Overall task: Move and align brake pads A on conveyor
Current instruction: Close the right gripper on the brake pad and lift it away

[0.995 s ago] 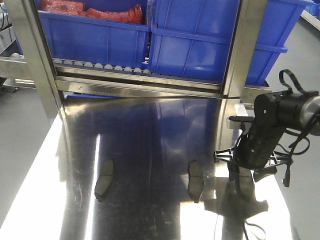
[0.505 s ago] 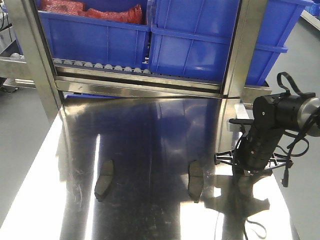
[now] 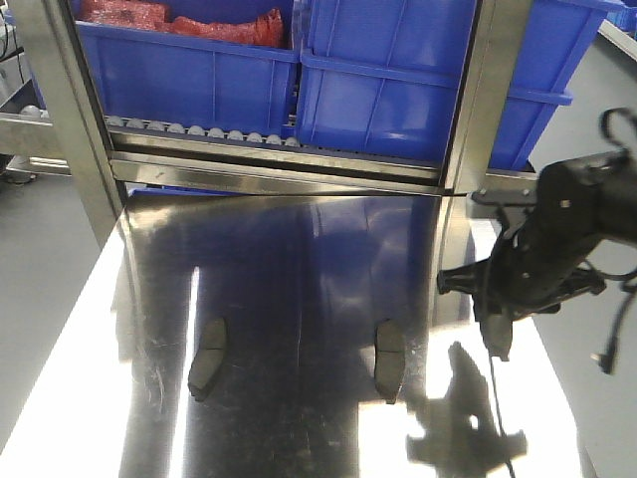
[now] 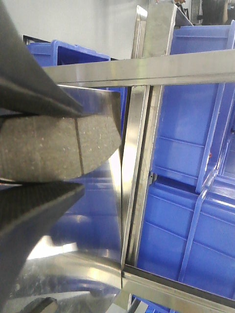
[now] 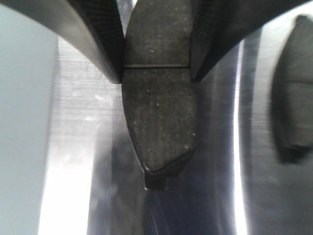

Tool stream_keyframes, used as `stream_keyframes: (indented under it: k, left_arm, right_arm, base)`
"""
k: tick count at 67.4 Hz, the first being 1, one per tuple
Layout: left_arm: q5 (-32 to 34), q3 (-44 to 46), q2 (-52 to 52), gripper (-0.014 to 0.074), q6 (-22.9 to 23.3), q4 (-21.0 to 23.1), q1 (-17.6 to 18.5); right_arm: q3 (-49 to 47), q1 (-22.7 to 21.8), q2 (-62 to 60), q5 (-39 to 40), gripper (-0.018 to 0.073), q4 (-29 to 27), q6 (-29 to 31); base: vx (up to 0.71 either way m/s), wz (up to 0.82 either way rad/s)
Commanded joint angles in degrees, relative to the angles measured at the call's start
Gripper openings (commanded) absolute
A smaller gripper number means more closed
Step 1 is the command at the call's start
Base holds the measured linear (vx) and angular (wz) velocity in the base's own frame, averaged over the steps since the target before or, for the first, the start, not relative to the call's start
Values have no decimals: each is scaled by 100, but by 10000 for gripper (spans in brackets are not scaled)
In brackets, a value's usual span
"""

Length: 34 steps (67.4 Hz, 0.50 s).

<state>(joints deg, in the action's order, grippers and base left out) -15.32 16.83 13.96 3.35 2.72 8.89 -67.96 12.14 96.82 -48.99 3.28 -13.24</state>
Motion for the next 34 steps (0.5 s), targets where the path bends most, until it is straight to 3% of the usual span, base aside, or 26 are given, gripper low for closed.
stream_keyframes:
  k: [1,20,34]
  left_arm:
    - [543,169,49,-6,11,40,23]
    - [543,169,49,-6,11,40,23]
    - [543,169,49,-6,11,40,23]
  right_arm:
    - [311,3,-962,560,-11,180,-13]
    - [1807,-5,-2988,1467,-11,223,-7]
    - [2666,-5,-4545,1663,-11,209,55]
  base:
    - [0,0]
    - [0,0]
    - [0,0]
